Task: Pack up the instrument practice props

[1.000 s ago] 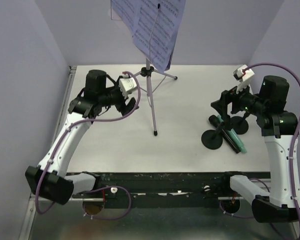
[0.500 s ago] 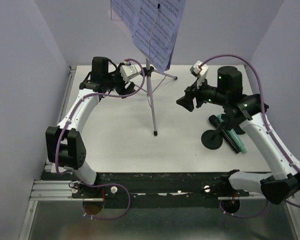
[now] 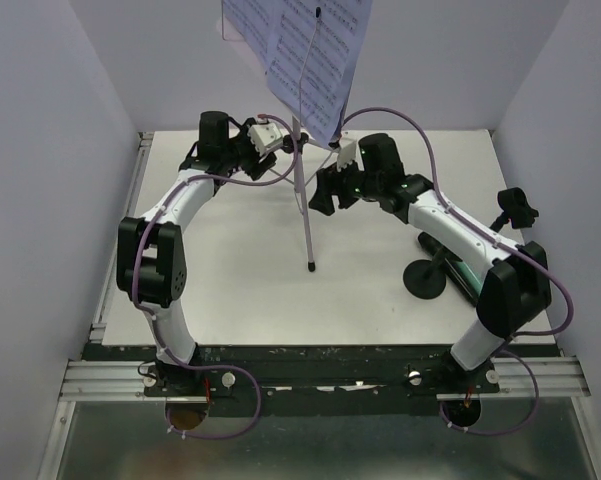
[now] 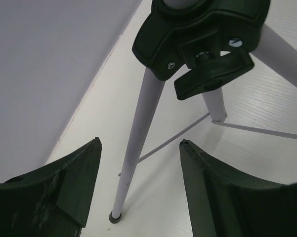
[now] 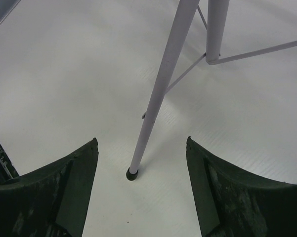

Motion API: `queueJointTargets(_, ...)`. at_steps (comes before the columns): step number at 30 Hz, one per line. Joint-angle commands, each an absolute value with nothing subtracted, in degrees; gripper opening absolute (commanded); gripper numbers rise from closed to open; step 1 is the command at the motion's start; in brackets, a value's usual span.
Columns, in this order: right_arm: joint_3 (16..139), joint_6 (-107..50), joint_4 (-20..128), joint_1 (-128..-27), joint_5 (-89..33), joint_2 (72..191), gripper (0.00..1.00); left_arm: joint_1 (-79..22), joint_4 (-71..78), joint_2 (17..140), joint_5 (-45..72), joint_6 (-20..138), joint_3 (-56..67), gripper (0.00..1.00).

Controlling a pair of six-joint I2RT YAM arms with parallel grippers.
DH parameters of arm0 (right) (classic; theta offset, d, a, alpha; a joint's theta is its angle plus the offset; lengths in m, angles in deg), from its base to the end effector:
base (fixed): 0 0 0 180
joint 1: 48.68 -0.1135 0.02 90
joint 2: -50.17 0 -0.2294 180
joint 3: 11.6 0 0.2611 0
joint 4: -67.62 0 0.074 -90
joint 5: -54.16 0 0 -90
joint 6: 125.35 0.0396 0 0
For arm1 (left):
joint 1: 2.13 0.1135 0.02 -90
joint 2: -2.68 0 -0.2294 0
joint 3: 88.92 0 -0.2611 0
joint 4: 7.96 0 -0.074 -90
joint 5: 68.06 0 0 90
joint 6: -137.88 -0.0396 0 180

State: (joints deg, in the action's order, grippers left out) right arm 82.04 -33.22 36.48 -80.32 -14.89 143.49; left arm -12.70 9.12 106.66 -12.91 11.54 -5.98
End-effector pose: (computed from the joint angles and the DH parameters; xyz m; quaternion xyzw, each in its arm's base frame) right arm 0.3243 0.2165 0.2871 -0.3046 0.8040 0.2923 0.4187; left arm 0.4204 -0.1015 0.2613 0.4681 0.6692 -0.1289 0.5626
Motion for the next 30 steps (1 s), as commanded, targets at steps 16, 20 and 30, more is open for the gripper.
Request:
queueJointTargets(16,82.6,-33.6,42.1,-81.6,-14.6,151.6,0.84,-13.0,31.5,106.7,-33.9,12.3,-9.4,0.21)
queueJointTargets(20,82.1,-34.6,41.9,-81.6,-14.6,151.2,0.84,-14.3,30.6,100.0,-31.5,14.8,-0.7,0.14)
queueJointTargets(30,74.5,-39.1,41.7,-81.6,-16.3,145.0,0.85,-16.9,27.7,77.3,-24.8,20.6,23.7,0.09)
